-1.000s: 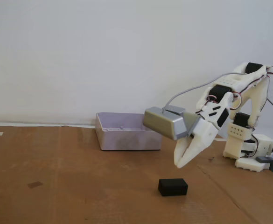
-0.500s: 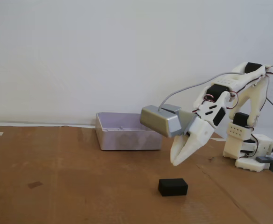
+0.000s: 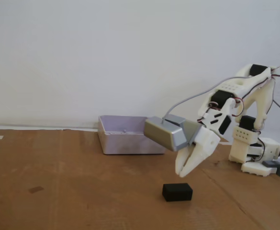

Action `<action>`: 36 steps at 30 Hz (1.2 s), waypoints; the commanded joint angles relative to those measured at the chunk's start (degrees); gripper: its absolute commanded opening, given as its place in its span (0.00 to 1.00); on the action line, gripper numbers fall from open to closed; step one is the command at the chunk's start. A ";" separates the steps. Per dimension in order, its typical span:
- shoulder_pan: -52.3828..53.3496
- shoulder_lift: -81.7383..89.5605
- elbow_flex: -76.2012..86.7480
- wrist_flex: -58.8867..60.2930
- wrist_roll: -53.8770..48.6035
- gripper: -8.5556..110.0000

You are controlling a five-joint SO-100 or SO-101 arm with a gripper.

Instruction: Grasp a block and put it in the box.

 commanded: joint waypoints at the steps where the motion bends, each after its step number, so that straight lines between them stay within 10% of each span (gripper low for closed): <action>1: 0.00 1.58 -4.75 -2.81 -0.09 0.19; 36: -6.86 -7.73 -13.36 -5.71 3.43 0.32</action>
